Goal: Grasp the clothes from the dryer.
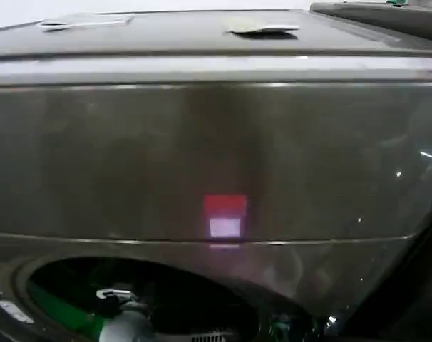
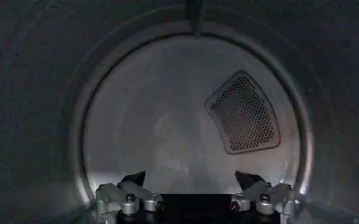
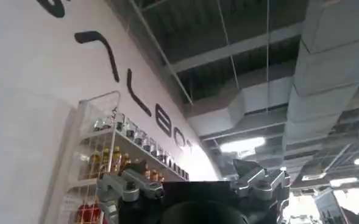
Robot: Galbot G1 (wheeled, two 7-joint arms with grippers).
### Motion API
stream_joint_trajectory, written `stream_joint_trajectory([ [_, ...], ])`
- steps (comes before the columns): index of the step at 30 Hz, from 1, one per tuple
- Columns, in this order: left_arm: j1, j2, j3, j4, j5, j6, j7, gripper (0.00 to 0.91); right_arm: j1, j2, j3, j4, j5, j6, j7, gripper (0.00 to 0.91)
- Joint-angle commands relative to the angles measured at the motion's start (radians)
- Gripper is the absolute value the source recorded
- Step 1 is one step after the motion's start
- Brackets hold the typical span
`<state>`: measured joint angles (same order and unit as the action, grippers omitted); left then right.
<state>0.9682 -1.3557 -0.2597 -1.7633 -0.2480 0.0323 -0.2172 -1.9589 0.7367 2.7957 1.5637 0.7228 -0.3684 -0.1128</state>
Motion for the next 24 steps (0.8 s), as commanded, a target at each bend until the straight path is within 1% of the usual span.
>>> stream_joint_trajectory([
  [1, -0.330, -0.079, -0.005, 0.389, 0.016, -0.008, 0.033, 0.907, 0.000, 0.001, 0.000, 0.002, -0.053, 0.001, -0.016, 0.907],
  [5, -0.418, -0.094, -0.020, 0.500, 0.037, -0.023, 0.061, 0.907, 0.005, 0.003, -0.007, 0.002, -0.065, 0.008, -0.028, 0.907],
  [9, -0.499, -0.099, -0.022, 0.614, 0.065, -0.022, 0.128, 0.907, 0.020, 0.003, -0.022, 0.005, -0.068, 0.016, -0.036, 0.907],
  [11, -0.536, -0.098, -0.016, 0.667, 0.089, 0.011, 0.196, 0.907, 0.024, 0.001, -0.027, 0.007, -0.069, 0.018, -0.038, 0.907],
  [12, -0.562, -0.097, -0.014, 0.694, 0.130, 0.036, 0.241, 0.907, 0.028, 0.000, -0.032, 0.009, -0.068, 0.020, -0.038, 0.907],
  [13, -0.577, -0.095, -0.012, 0.708, 0.139, 0.040, 0.269, 0.907, 0.030, -0.001, -0.033, 0.011, -0.068, 0.020, -0.040, 0.907],
  [15, -0.632, -0.095, -0.003, 0.792, 0.216, 0.056, 0.360, 0.907, 0.030, -0.001, -0.035, 0.012, -0.067, 0.023, -0.044, 0.907],
  [19, -0.725, -0.093, 0.018, 0.944, 0.341, 0.026, 0.537, 0.907, 0.027, -0.003, -0.032, 0.010, -0.068, 0.026, -0.052, 0.907],
  [21, -0.769, -0.093, 0.035, 1.026, 0.450, -0.026, 0.639, 0.907, 0.029, -0.003, -0.034, 0.012, -0.067, 0.026, -0.055, 0.907],
  [23, -0.816, -0.085, 0.084, 1.089, 0.556, -0.059, 0.741, 0.907, 0.035, -0.002, -0.041, 0.016, -0.068, 0.026, -0.058, 0.907],
  [24, -0.822, -0.085, 0.095, 1.105, 0.588, -0.064, 0.761, 0.907, 0.037, -0.002, -0.044, 0.019, -0.068, 0.026, -0.060, 0.907],
])
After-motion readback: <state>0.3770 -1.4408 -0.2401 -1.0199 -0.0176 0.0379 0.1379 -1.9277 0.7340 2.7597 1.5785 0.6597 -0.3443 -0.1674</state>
